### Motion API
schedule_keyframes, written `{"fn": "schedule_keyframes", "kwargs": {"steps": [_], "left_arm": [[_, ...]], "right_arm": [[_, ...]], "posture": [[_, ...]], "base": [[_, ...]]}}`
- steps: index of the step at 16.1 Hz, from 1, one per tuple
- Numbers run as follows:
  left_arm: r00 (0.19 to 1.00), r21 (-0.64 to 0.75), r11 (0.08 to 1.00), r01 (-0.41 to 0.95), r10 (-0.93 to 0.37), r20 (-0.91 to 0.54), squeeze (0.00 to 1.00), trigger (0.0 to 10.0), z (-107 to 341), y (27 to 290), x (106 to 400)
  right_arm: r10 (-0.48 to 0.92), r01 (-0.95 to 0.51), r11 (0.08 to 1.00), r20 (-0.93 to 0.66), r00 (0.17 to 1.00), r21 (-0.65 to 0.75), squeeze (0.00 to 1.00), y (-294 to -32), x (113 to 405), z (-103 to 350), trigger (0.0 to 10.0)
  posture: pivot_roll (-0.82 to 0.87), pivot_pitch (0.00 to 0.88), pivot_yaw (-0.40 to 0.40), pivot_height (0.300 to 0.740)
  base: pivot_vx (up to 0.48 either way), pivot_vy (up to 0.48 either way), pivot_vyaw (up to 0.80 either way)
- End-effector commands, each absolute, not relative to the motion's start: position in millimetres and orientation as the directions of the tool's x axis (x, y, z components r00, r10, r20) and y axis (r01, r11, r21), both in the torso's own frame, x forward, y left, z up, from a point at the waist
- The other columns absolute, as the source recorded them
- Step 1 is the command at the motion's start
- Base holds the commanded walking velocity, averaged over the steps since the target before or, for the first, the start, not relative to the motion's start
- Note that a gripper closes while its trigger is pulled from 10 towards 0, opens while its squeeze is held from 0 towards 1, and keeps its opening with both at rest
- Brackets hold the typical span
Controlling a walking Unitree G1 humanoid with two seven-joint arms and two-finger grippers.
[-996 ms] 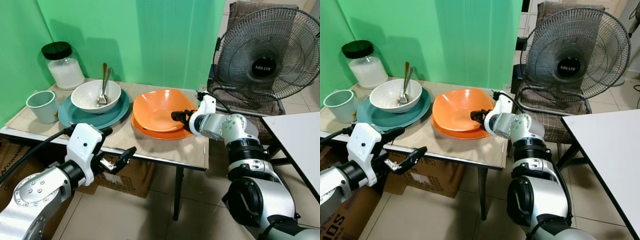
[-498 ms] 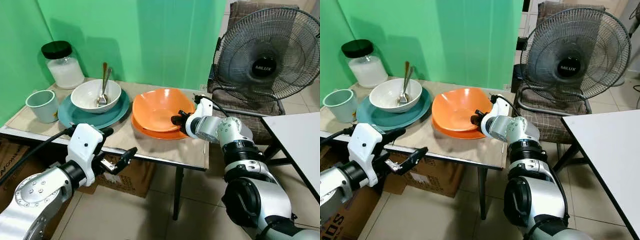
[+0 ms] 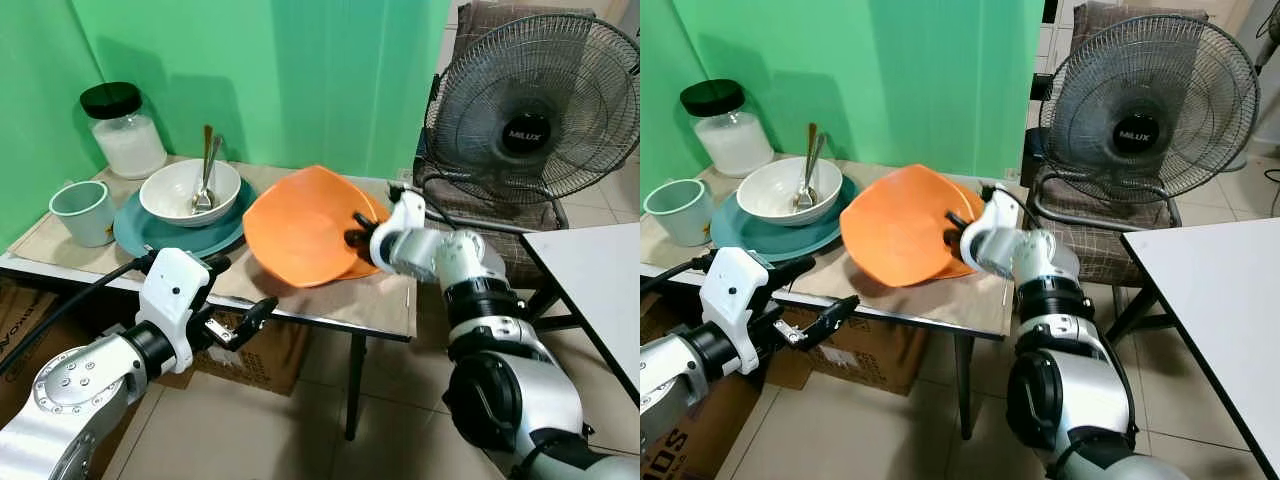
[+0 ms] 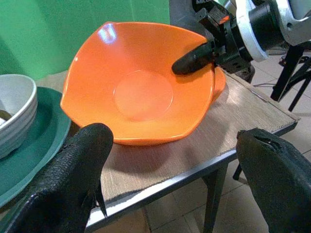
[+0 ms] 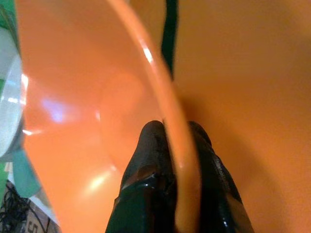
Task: Setting the table
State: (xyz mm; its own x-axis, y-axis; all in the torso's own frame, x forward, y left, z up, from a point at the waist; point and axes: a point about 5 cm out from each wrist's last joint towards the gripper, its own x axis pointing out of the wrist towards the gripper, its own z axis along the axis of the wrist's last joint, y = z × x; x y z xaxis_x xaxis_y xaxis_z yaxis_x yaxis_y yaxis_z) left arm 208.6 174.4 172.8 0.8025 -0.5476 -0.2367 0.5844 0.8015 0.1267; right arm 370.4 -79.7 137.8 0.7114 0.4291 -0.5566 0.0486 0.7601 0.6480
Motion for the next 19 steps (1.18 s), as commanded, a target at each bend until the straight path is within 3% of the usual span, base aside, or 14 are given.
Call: {"fn": "schedule_keyframes", "kwargs": {"steps": [1, 4, 7, 8, 9, 11, 12, 14, 19], "left_arm": [[0.798, 0.138, 0.792, 0.595, -0.56, -0.222, 0.0, 10.0, 176.7, 173.0, 208.7], [0.801, 0.147, 0.792, 0.592, -0.559, -0.214, 0.0, 10.0, 178.8, 173.9, 210.6], [0.805, 0.151, 0.792, 0.591, -0.57, -0.164, 0.0, 10.0, 188.9, 169.1, 214.5], [0.805, 0.148, 0.792, 0.593, -0.578, -0.131, 0.0, 10.0, 194.6, 164.9, 215.7], [0.815, 0.146, 0.802, 0.58, -0.573, -0.091, 0.0, 10.0, 200.3, 160.6, 218.5], [0.861, 0.138, 0.851, 0.506, -0.509, -0.018, 0.0, 10.0, 205.2, 152.9, 227.3], [0.893, 0.14, 0.884, 0.447, -0.45, -0.006, 0.0, 10.0, 202.2, 145.3, 233.7], [0.913, 0.142, 0.904, 0.404, -0.408, -0.004, 0.0, 10.0, 199.2, 135.7, 240.7], [0.958, 0.171, 0.95, 0.26, -0.275, 0.074, 0.0, 10.0, 207.6, 142.9, 253.3]], "right_arm": [[0.434, 0.046, 0.75, -0.543, 0.719, 0.66, 0.0, -80.6, 372.1, 145.9, 0.0], [0.446, 0.03, 0.72, -0.495, 0.746, 0.693, 0.0, -85.6, 373.4, 160.9, 0.0], [0.44, -0.049, 0.675, -0.349, 0.827, 0.736, 0.0, -103.9, 366.6, 197.4, 0.0], [0.411, -0.127, 0.673, -0.226, 0.883, 0.729, 0.0, -113.3, 360.9, 216.7, 0.0], [0.312, -0.187, 0.744, -0.086, 0.946, 0.641, 0.0, -127.7, 352.5, 236.5, 10.0], [0.211, -0.213, 0.869, 0.055, 0.976, 0.447, 0.0, -144.4, 331.7, 256.3, 10.0], [0.247, -0.282, 0.893, 0.142, 0.959, 0.351, 0.0, -146.2, 307.4, 262.7, 10.0], [0.242, -0.269, 0.938, 0.141, 0.96, 0.218, 0.0, -143.1, 287.4, 254.7, 10.0], [0.235, -0.264, 0.953, 0.193, 0.953, 0.146, 0.0, -136.5, 259.7, 244.3, 10.0]], "posture": [[-0.02, 0.0, 0.026, 0.74], [-0.02, 0.0, 0.029, 0.74], [-0.02, 0.0, 0.035, 0.74], [-0.02, 0.0, 0.039, 0.74], [-0.04, 0.0, 0.048, 0.74], [-0.05, 0.0, 0.056, 0.74], [-0.06, 0.0, 0.059, 0.74], [-0.08, 0.0, 0.059, 0.74], [-0.1, 0.007, 0.059, 0.74]], "base": [[0.0, 0.0, 0.0], [0.0, 0.0, 0.0], [0.0, 0.0, 0.0], [0.0, 0.0, 0.0], [0.0, 0.0, 0.0], [0.0, 0.0, 0.0], [0.0, 0.0, 0.0], [0.0, 0.0, 0.0], [0.0, 0.0, -0.64]]}}
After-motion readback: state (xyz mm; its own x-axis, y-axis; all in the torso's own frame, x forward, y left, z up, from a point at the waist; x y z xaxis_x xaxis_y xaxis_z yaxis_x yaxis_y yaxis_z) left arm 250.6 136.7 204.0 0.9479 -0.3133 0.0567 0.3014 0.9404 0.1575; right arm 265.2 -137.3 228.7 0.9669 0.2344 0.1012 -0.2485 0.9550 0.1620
